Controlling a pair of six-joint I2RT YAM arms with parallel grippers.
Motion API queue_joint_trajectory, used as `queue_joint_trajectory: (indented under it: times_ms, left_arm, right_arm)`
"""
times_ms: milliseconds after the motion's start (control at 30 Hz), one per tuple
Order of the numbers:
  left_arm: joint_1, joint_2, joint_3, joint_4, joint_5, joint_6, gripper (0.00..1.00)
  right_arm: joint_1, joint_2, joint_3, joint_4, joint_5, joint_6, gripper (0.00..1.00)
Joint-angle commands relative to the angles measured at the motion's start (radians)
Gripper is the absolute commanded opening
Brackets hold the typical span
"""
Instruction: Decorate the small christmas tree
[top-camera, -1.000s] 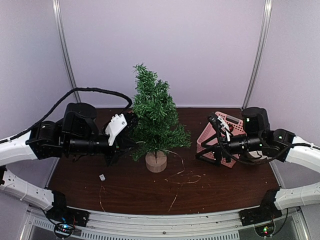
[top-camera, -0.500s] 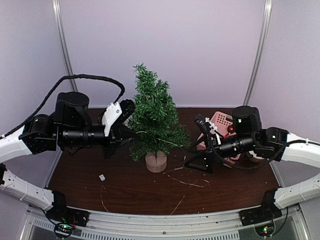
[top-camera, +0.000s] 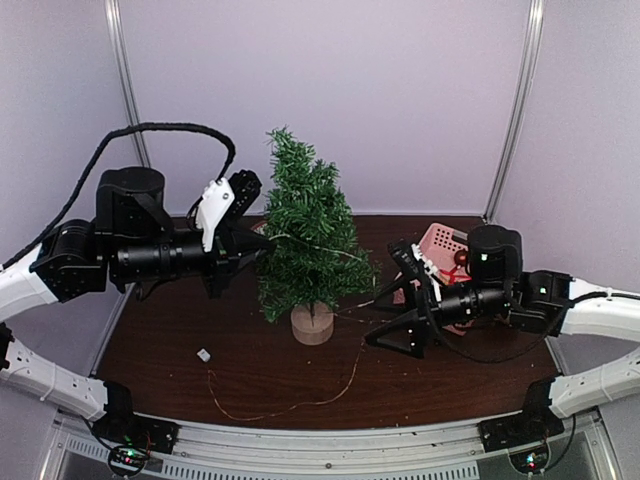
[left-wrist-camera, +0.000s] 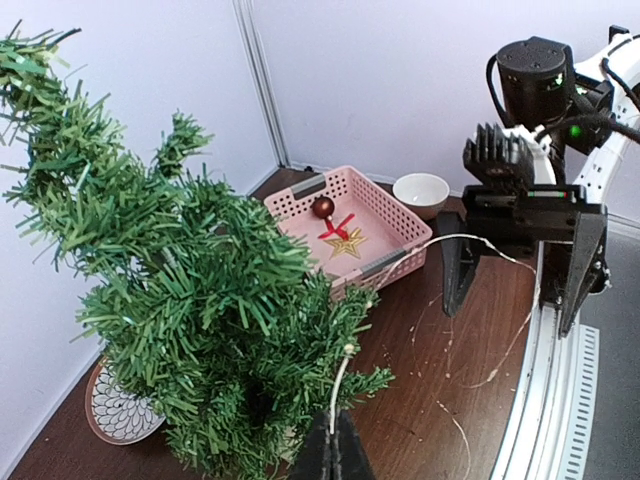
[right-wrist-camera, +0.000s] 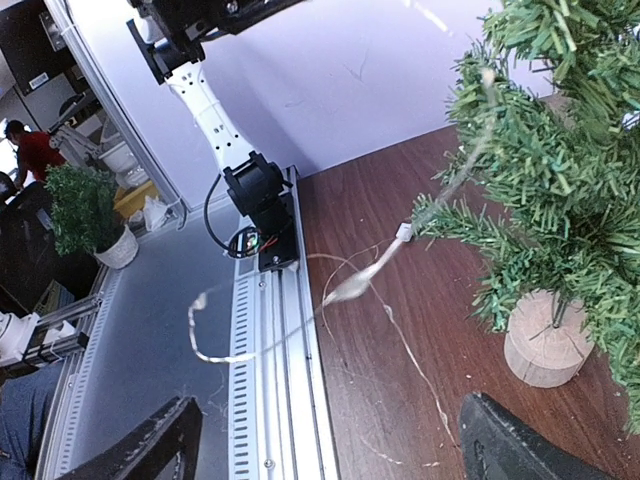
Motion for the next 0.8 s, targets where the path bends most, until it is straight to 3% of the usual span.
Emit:
queue_joint_trajectory:
  times_ms: [0, 367, 567, 767]
  left_arm:
    - [0.005, 0.010, 0.038, 0.051, -0.019, 0.011, 0.00]
    - [0.006, 0.009, 0.051, 0.058, -0.010, 0.011, 0.00]
    - [0.006, 0.005, 0.055, 0.059, -0.003, 0.011, 0.00]
    - [0.007, -0.004, 0.054, 0.063, -0.007, 0.011, 0.00]
  right_arm:
    - [0.046, -0.004, -0.001, -0.006, 0.072, -0.112, 0.92]
    - [0.161, 0.111, 0.051, 0.033, 0.239, -0.274, 0.78]
    - [0.204, 0.146, 0.066, 0.056, 0.338, -0.349, 0.53]
    - [0.215, 0.167, 0.065, 0.067, 0.396, -0.361, 0.38]
